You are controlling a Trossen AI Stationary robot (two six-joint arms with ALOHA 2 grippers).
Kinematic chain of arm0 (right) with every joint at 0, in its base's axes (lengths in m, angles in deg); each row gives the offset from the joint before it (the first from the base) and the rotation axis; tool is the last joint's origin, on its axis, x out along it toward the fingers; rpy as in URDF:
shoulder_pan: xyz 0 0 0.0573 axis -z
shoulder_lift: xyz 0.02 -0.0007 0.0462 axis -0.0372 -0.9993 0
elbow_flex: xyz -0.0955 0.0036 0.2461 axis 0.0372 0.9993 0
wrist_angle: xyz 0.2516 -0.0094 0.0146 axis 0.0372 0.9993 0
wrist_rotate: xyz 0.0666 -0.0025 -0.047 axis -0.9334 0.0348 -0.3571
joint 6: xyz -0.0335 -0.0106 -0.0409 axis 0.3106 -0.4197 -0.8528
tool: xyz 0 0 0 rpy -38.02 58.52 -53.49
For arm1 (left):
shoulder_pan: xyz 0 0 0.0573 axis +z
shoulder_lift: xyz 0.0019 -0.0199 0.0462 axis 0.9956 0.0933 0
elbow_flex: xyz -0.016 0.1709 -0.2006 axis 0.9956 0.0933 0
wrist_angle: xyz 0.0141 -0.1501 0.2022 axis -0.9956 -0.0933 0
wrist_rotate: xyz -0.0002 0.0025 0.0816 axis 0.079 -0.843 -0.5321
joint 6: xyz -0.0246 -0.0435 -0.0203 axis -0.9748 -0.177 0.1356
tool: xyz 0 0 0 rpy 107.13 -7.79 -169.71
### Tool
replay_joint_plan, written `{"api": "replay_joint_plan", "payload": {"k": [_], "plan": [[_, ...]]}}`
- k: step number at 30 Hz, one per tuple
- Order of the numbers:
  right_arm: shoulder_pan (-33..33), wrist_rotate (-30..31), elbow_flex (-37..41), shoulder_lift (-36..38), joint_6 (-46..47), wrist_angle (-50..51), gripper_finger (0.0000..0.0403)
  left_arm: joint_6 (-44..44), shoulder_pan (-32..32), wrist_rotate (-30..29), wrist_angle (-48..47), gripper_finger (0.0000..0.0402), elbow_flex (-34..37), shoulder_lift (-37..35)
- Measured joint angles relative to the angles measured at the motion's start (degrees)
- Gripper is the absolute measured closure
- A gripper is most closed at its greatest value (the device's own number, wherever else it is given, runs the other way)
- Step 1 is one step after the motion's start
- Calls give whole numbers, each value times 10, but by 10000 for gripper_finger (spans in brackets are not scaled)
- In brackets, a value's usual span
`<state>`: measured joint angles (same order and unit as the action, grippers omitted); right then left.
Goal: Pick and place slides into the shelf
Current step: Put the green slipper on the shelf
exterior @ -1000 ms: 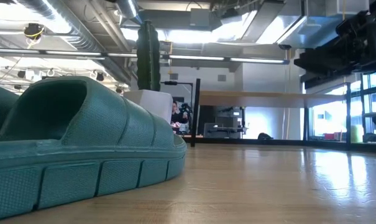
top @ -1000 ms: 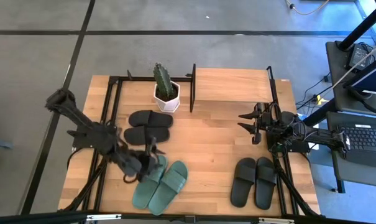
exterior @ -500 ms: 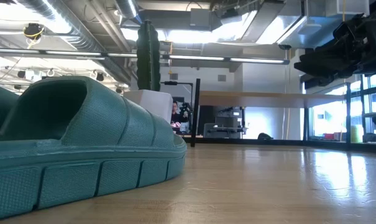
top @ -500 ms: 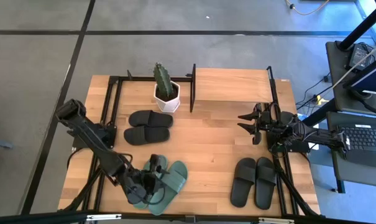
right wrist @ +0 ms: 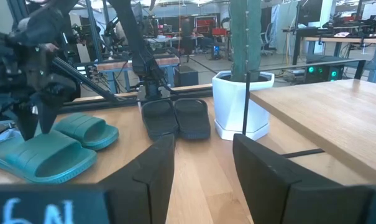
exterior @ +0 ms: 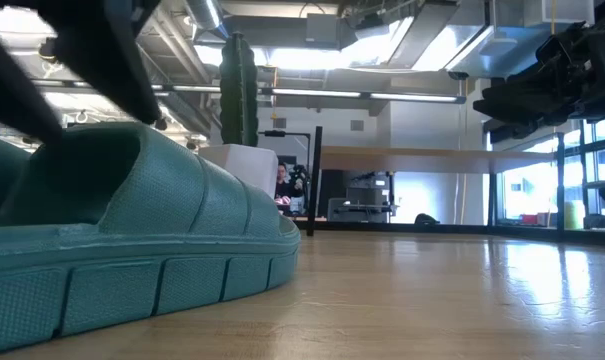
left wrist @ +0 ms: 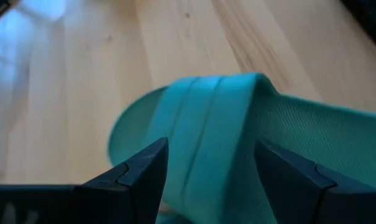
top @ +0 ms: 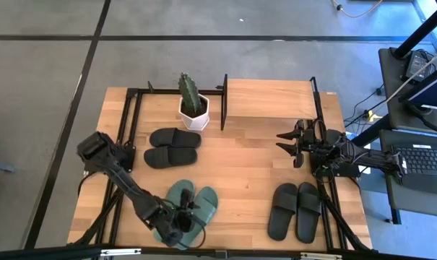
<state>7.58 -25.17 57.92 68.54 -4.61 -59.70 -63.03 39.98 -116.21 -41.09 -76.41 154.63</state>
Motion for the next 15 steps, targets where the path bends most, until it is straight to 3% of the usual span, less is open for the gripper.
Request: {"api": "replay_joint_plan", "payload": {"k": [15], "plan": [[0, 0, 0, 0, -2, 0, 238, 50, 12, -64, -3, 177, 0, 33]]}}
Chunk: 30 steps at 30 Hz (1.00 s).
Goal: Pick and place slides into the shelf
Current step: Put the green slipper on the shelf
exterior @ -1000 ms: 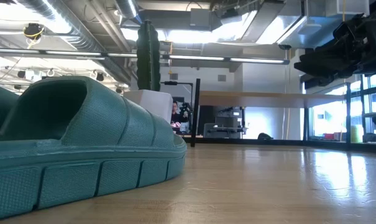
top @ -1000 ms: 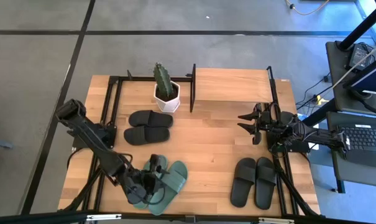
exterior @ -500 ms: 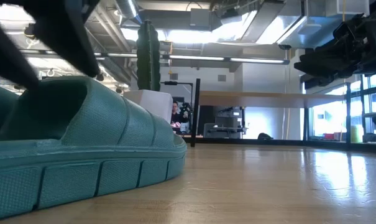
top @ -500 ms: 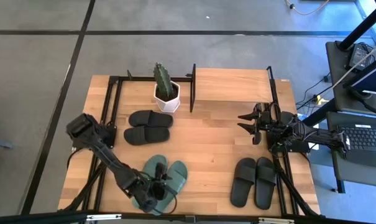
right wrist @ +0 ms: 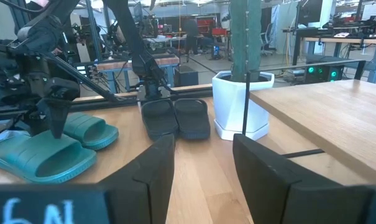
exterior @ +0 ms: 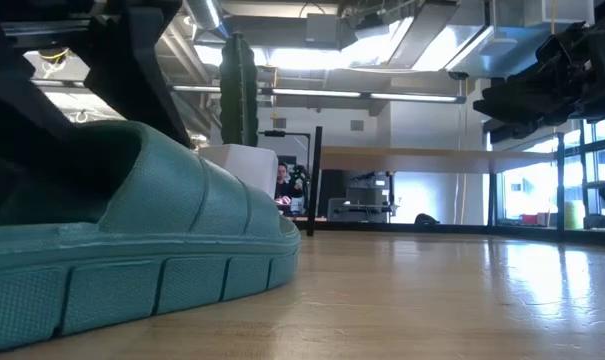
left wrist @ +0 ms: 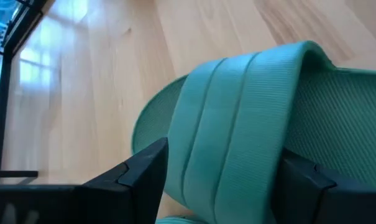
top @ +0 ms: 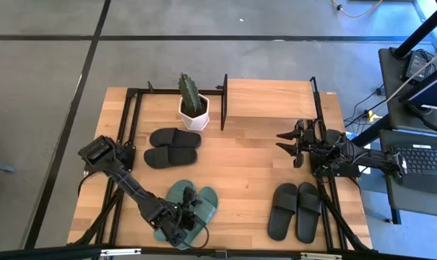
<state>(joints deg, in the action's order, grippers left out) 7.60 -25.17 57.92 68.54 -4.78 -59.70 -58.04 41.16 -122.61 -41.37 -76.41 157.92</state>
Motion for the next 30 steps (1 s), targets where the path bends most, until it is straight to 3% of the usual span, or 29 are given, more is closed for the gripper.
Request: {"api": "replay_joint_plan", "payload": {"k": [6, 14, 24, 30], "plan": [[0, 0, 0, 0, 0, 0, 238, 0, 5, 15, 0, 236, 0, 0], [0, 0, 0, 0, 0, 0, 238, 0, 14, 40, 15, 383, 0, 0], [0, 0, 0, 0, 2, 0, 238, 0, 45, 60, 30, 394, -14, -2], [0, 0, 0, 0, 17, -2, 238, 0, 70, 57, -39, 397, -99, -2]]}}
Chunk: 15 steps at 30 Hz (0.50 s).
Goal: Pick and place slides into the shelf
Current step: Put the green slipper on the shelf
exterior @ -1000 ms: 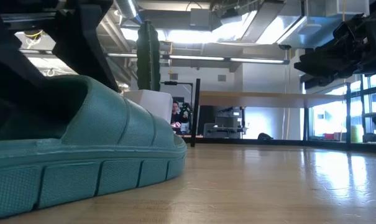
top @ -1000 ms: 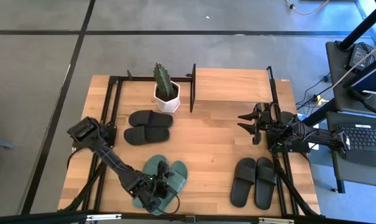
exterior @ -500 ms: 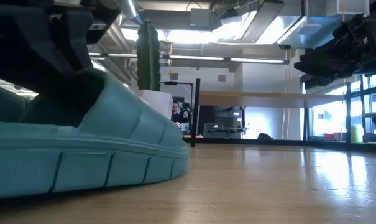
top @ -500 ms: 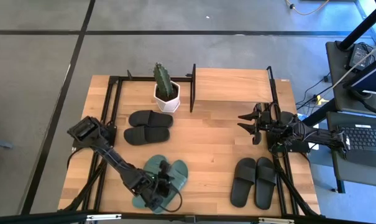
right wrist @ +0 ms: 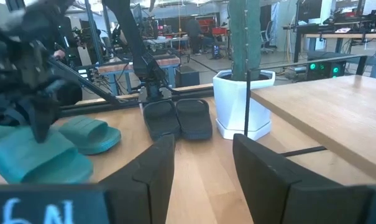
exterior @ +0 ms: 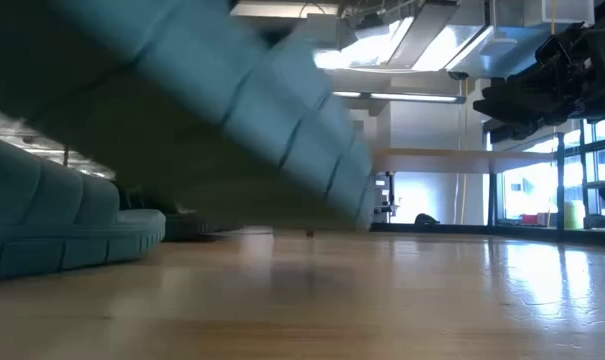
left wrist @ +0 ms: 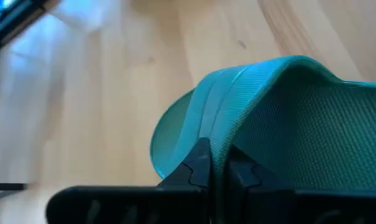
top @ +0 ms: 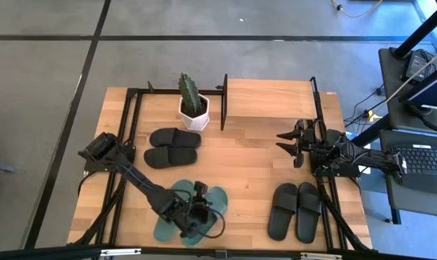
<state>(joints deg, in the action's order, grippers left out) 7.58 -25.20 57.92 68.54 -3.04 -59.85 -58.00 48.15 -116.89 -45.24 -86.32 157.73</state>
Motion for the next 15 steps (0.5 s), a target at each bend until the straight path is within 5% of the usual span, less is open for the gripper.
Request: {"api": "replay_joint_plan", "payload": {"k": [8, 15], "plan": [[0, 0, 0, 0, 1, -30, 238, 26, 39, -97, -233, 399, -159, 0], [0, 0, 0, 0, -5, -60, 238, 28, 110, -182, -305, 399, -243, 0]]}}
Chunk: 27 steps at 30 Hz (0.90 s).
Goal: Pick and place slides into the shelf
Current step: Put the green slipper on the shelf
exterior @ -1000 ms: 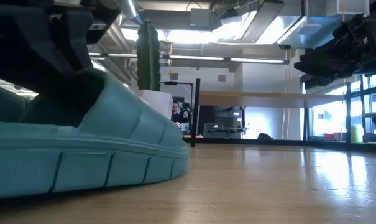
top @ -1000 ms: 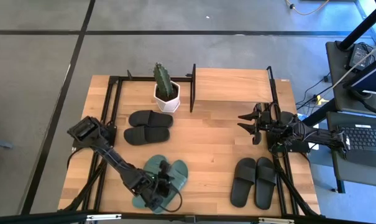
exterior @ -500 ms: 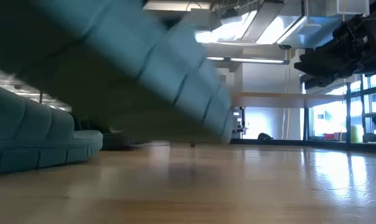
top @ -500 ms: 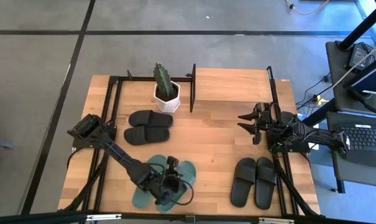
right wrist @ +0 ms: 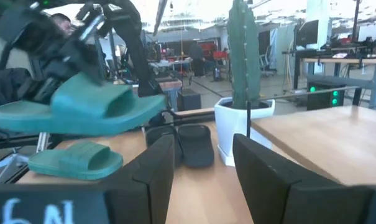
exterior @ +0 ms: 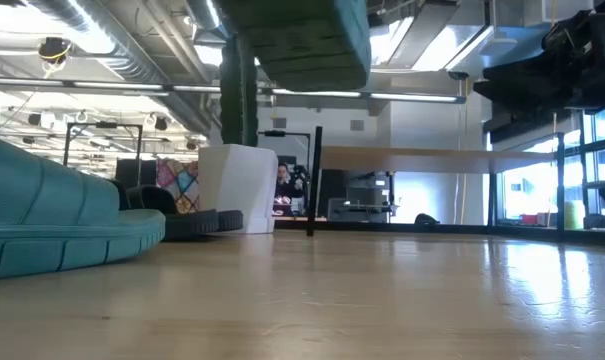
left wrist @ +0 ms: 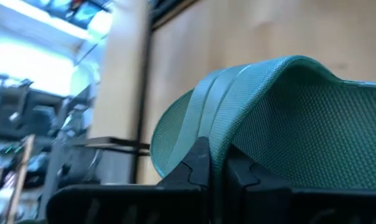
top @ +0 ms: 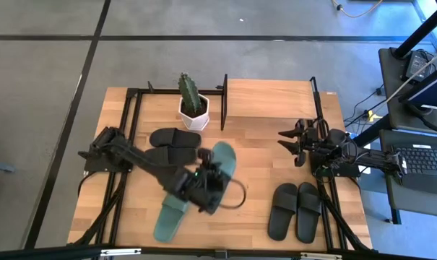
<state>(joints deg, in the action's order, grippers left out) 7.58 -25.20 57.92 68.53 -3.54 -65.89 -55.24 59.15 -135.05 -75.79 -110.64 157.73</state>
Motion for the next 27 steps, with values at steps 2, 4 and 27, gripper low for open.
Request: {"api": "replay_joint_plan", "payload": {"k": [2, 4, 27], "plan": [[0, 0, 0, 0, -12, -6, 238, 8, 26, -16, 2, 399, -7, 0], [0, 0, 0, 0, -25, -11, 238, 27, 52, -28, 9, 399, -7, 0], [-46, 83, -272, -266, -181, 158, 238, 197, 167, -6, 182, 399, -8, 0]]}}
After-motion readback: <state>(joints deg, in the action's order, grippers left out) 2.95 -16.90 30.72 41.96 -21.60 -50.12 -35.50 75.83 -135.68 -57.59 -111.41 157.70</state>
